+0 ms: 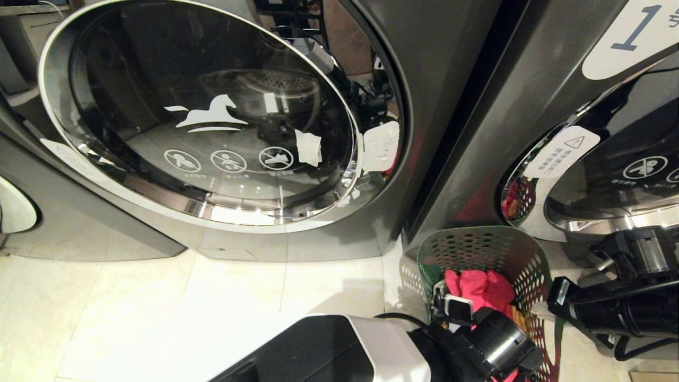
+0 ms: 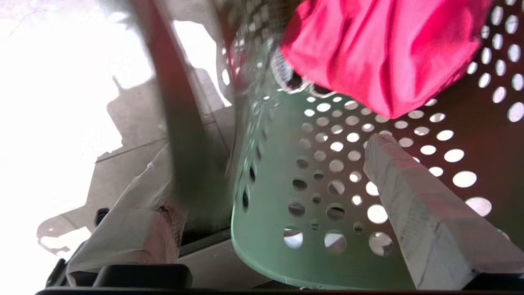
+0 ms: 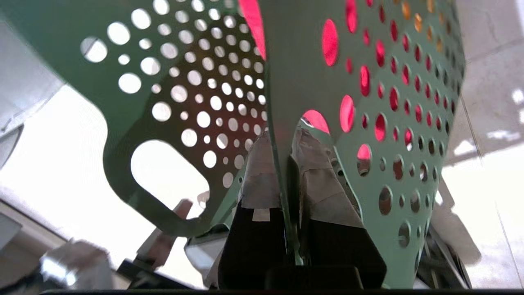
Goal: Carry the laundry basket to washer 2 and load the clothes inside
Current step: Pick up the clothes basket and put it beside the washing machine
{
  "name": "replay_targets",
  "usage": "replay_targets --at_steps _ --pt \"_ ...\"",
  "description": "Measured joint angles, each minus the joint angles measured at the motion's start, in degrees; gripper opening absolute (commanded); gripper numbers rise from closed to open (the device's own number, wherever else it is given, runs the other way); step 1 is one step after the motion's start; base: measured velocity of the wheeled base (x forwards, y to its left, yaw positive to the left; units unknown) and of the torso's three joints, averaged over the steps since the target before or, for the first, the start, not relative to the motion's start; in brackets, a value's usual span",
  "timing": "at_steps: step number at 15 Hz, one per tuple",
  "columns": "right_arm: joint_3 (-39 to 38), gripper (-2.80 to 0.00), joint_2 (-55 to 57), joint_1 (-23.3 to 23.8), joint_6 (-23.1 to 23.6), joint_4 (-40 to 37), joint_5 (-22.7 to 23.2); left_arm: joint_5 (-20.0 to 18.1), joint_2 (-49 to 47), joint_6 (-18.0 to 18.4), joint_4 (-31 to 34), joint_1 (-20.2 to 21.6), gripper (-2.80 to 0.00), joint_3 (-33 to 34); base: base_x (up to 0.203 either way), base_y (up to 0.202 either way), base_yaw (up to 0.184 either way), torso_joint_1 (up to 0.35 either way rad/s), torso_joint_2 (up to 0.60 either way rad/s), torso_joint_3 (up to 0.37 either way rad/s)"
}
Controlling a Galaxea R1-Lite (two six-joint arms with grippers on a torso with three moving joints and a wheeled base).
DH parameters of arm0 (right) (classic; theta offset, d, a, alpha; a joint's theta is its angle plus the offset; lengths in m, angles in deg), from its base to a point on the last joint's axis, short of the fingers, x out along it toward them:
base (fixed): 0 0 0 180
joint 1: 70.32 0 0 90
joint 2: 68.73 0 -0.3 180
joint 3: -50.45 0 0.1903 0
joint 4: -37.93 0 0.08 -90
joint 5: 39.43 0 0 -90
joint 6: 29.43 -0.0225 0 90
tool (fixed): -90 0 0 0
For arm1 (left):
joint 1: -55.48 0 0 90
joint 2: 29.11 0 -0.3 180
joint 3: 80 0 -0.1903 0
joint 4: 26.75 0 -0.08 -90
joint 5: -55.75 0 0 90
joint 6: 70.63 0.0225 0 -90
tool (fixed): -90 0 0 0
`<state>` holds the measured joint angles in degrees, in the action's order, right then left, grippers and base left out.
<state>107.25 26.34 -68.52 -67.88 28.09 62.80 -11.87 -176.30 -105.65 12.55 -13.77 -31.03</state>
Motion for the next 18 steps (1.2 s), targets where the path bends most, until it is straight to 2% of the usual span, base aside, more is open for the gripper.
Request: replay_targets --at_steps 2,8,11,15,18 --pt "-1.6 -2.80 2.3 0.3 0.2 5.5 -0.1 0.5 0.1 0.0 0.9 0.4 0.00 0.0 0.000 0.000 0.000 0.000 0.00 0.000" --pt "-4.1 -2.80 7.3 0.4 0.3 11.0 0.2 5.3 0.2 -0.6 3.3 2.9 0.00 0.1 0.000 0.000 0.000 0.000 0.00 0.000" --pt "-5.4 -2.80 9.9 0.5 1.7 15.0 0.1 5.4 0.2 -1.4 3.3 4.2 0.00 0.1 0.000 0.000 0.000 0.000 0.00 0.000" --pt "-5.6 -2.80 10.7 0.6 1.9 15.0 0.4 5.3 0.4 -3.6 3.4 6.6 0.00 0.1 0.000 0.000 0.000 0.000 0.00 0.000" --pt "-5.3 -2.80 10.9 0.7 1.9 14.9 0.4 4.9 2.7 -3.8 3.4 9.0 0.00 2.2 0.000 0.000 0.000 0.000 0.00 0.000"
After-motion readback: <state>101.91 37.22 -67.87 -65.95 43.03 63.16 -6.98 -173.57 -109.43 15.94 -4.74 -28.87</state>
